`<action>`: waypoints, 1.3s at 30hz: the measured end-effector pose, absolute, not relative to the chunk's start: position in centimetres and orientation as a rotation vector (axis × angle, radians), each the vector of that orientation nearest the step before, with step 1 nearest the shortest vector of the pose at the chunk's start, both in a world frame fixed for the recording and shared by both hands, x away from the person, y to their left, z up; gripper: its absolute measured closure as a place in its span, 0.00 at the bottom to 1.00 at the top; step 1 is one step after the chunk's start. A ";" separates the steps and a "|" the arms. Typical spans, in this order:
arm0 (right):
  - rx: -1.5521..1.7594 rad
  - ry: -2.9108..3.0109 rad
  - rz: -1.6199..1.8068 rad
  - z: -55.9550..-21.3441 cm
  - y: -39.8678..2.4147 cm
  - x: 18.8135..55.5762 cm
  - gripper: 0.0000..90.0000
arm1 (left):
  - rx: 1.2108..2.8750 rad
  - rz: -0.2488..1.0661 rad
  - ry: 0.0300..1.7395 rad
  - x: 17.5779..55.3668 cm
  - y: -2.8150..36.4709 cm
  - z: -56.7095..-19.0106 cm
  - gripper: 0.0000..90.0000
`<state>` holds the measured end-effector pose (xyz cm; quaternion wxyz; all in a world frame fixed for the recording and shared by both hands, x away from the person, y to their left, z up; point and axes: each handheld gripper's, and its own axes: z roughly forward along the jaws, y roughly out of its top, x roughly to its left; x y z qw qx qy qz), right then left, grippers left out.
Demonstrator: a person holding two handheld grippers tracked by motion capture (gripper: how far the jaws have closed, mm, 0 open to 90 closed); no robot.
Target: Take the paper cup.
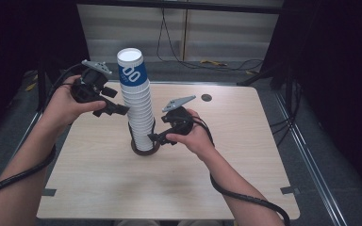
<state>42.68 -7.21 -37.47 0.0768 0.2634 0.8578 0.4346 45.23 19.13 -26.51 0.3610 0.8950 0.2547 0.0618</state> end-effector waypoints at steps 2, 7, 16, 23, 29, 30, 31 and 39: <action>0.797 2.560 1.313 -36.9 -7.0 43.0 0.14 | 2.313 0.166 0.650 45.3 19.0 -26.3 0.18; 0.807 2.545 1.338 -36.2 -6.4 43.7 0.14 | 2.316 0.168 0.644 45.7 18.8 -26.0 0.18; 0.802 2.527 1.362 -35.4 -5.3 44.8 0.14 | 2.286 0.182 0.666 46.7 18.4 -25.1 0.18; 0.791 2.520 1.363 -35.3 -4.9 45.2 0.15 | 2.277 0.196 0.637 47.1 17.9 -24.5 0.18; 0.802 2.511 1.372 -35.1 -4.7 45.6 0.15 | 2.284 0.213 0.613 47.3 17.2 -24.3 0.18; 0.803 2.510 1.374 -35.0 -4.6 45.6 0.15 | 2.284 0.220 0.609 47.3 17.1 -24.2 0.17; 0.802 2.512 1.373 -35.0 -4.6 45.6 0.15 | 2.284 0.220 0.609 47.3 17.1 -24.2 0.17; 0.808 2.511 1.367 -34.9 -4.2 45.7 0.15 | 2.302 0.225 0.580 47.4 16.7 -24.1 0.16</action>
